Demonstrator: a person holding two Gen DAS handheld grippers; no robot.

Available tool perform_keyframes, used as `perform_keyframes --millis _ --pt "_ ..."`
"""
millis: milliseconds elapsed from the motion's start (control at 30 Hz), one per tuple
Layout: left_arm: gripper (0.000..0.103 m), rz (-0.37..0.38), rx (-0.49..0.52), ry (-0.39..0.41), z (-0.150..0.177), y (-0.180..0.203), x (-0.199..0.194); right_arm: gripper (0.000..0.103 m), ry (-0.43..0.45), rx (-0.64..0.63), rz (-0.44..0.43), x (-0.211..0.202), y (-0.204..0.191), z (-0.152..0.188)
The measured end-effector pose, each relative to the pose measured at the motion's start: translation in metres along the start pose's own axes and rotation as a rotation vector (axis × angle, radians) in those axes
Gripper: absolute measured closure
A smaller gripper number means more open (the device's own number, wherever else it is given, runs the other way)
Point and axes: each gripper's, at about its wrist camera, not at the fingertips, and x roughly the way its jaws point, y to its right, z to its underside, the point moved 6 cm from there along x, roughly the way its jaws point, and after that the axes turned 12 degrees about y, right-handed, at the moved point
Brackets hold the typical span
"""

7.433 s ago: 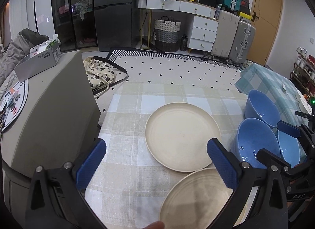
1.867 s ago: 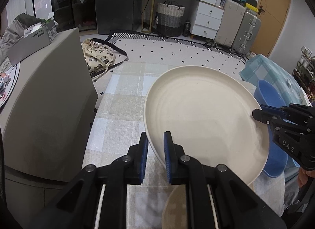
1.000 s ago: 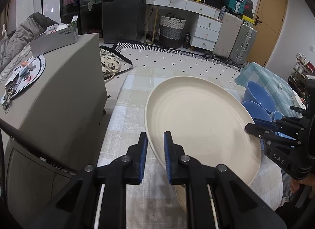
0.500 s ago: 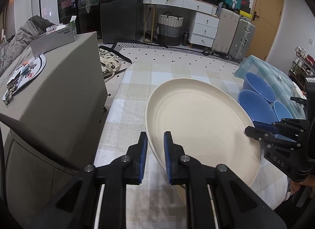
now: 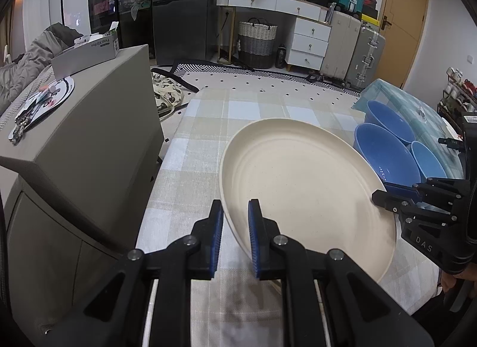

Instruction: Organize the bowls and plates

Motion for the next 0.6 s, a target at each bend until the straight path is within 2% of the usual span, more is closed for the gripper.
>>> perform_keyframes --millis 233,600 --pt "0.090 -0.017 0.011 -0.037 0.021 0.000 0.004 0.089 0.002 0.007 -0.021 0.000 -0.004 0.013" --pt "0.089 -0.016 0.063 -0.082 0.037 0.016 0.013 0.088 -0.009 0.014 -0.021 0.003 -0.001 0.034"
